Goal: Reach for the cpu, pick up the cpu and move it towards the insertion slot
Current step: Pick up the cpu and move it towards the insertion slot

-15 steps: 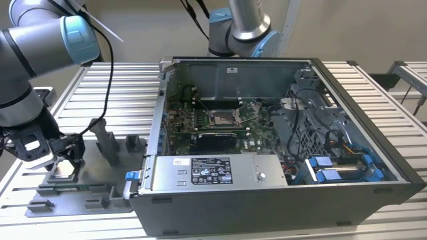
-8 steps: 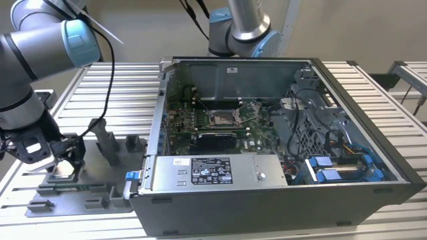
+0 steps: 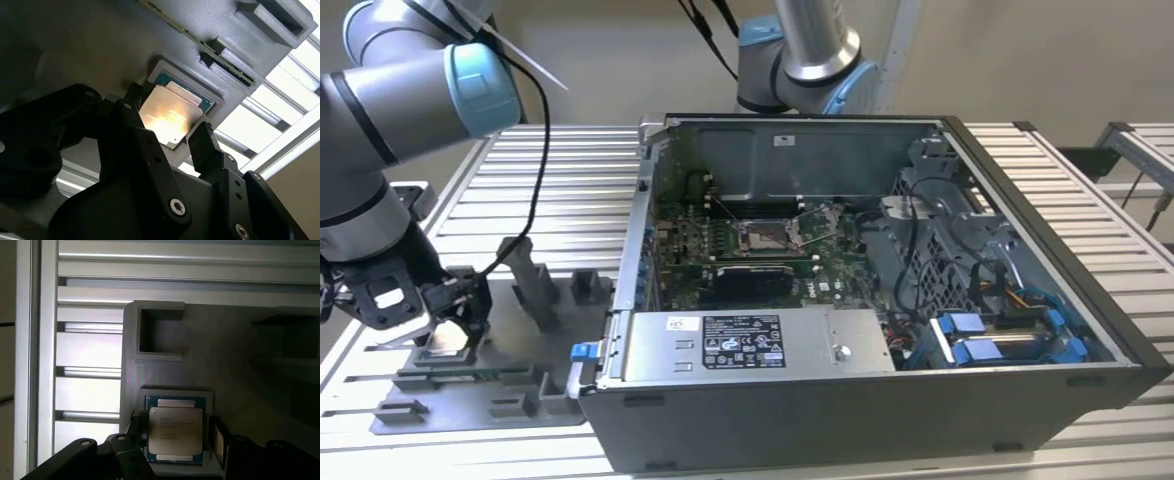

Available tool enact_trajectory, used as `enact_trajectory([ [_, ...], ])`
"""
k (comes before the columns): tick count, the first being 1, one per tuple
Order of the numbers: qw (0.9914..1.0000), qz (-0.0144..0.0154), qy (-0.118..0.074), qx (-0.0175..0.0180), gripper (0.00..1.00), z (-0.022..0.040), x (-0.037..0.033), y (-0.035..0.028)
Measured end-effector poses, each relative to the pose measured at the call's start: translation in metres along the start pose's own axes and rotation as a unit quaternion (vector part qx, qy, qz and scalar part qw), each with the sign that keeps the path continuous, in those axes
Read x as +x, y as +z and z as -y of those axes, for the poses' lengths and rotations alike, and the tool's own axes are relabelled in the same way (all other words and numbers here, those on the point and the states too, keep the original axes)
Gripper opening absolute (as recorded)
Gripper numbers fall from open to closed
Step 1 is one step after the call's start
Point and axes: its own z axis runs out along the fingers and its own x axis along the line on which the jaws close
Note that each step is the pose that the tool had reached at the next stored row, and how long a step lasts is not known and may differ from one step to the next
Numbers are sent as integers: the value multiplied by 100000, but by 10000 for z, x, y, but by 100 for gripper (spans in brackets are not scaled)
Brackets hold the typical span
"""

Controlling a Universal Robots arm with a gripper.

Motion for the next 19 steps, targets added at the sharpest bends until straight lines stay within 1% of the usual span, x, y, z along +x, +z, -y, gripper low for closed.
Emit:
enact_trajectory([
  [8, 100000, 2, 0, 0, 100, 0, 0, 3],
  [9, 100000, 0, -2, -2, 0, 0, 0, 4],
  [19, 100000, 1, 3, -3, 0, 0, 0, 5],
])
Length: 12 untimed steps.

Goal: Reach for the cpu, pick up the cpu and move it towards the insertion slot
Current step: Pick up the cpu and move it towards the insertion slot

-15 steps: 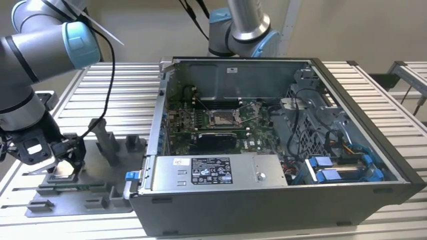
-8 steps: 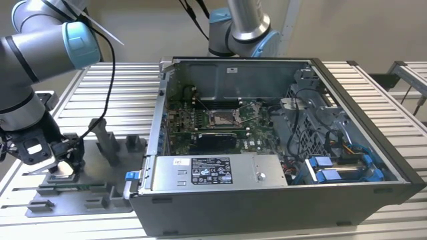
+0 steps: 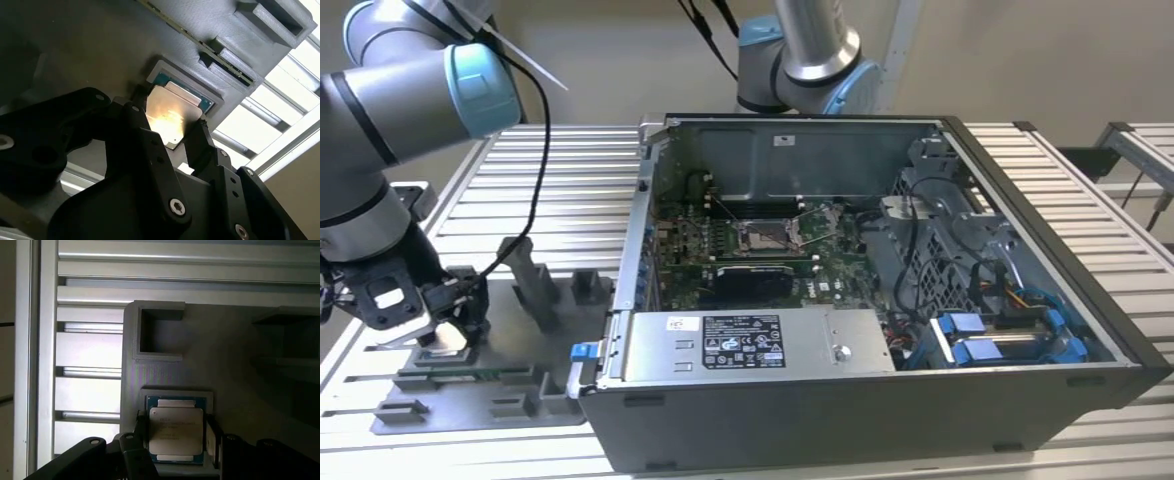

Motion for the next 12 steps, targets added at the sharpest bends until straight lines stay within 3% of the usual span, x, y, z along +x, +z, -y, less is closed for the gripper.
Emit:
enact_trajectory([
  [7, 100000, 2, -1, -29, 0, -7, 1, -173],
  [12, 100000, 4, -3, -28, 0, -9, 1, -244],
])
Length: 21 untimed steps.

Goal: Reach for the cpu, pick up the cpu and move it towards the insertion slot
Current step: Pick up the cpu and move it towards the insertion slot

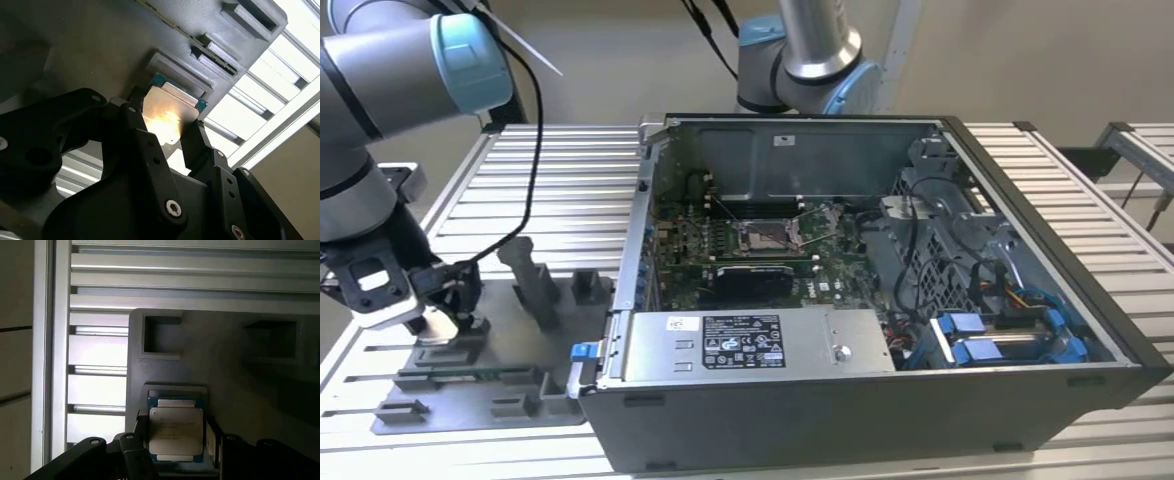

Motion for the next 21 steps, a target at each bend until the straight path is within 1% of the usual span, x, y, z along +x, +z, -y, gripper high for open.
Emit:
enact_trajectory([
  [3, 100000, -7, 2, 3, 0, -2, 1, -50],
  [12, 100000, -6, 3, 1, 0, -11, 2, -283],
  [21, 100000, -7, 4, 2, 0, -19, 2, -486],
])
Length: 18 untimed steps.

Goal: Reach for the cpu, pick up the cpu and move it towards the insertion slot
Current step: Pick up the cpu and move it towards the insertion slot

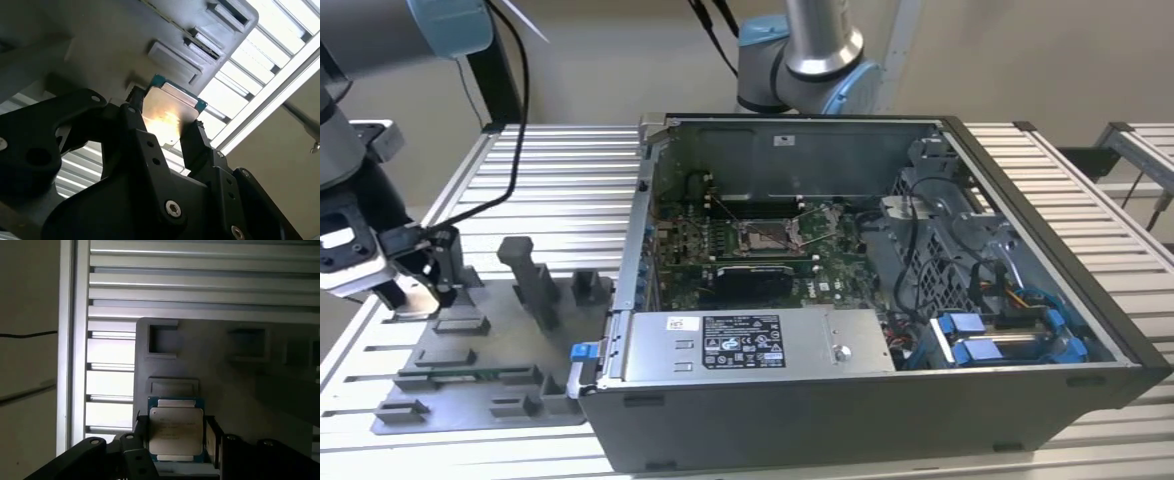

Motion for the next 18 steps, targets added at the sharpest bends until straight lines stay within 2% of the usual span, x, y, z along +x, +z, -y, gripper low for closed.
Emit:
enact_trajectory([
  [18, 100000, -4, -2, 3, 0, -15, 2, -382],
])
